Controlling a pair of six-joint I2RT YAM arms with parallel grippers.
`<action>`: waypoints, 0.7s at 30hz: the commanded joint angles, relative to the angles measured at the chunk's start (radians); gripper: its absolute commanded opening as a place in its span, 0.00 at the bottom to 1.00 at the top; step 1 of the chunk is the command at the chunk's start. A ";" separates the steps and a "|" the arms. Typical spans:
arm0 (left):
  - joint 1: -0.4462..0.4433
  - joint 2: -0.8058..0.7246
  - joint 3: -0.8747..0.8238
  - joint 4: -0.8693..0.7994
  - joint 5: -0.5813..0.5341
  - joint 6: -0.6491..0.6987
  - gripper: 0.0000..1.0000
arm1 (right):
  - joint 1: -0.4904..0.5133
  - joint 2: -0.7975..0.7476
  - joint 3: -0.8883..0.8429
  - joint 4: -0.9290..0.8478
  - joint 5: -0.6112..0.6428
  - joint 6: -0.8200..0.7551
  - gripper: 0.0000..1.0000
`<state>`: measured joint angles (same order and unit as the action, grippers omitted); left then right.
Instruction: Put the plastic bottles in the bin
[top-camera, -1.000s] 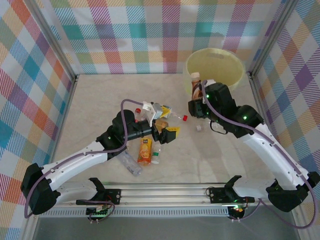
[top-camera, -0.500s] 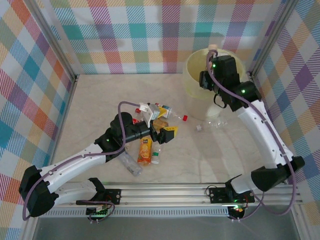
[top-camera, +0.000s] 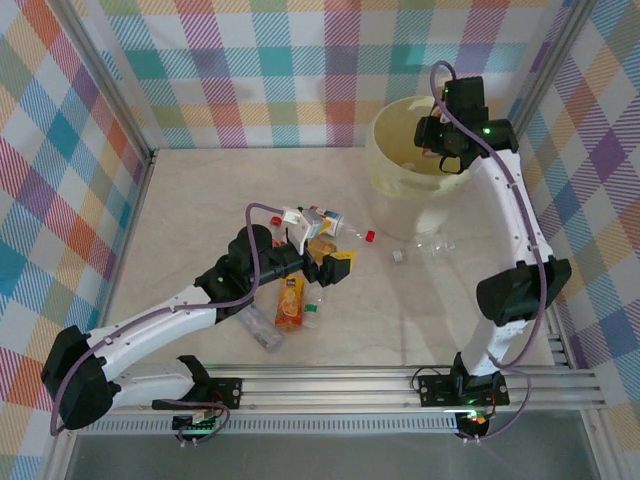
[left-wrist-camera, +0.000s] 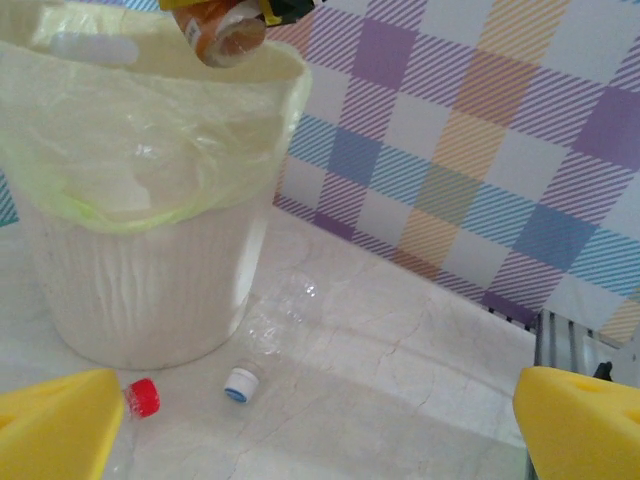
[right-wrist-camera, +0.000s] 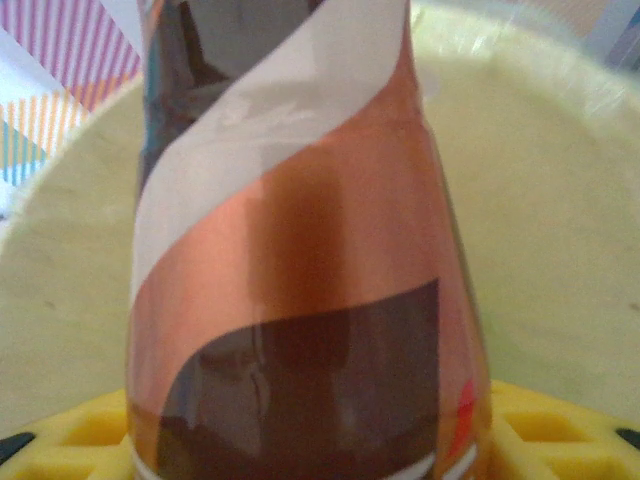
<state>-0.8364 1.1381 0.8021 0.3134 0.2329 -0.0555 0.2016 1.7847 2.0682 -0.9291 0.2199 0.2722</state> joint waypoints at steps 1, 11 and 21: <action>-0.012 0.006 0.012 -0.017 -0.049 0.008 1.00 | -0.013 0.045 0.050 -0.068 -0.076 0.031 0.56; -0.011 0.056 0.058 -0.104 -0.072 0.000 1.00 | -0.034 0.150 0.102 -0.161 -0.097 0.045 0.58; -0.011 0.048 0.043 -0.073 -0.042 0.006 1.00 | -0.037 0.114 0.129 -0.163 -0.111 0.025 0.83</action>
<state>-0.8364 1.2007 0.8291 0.2150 0.1669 -0.0563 0.1692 1.9354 2.1513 -1.0718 0.1223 0.3061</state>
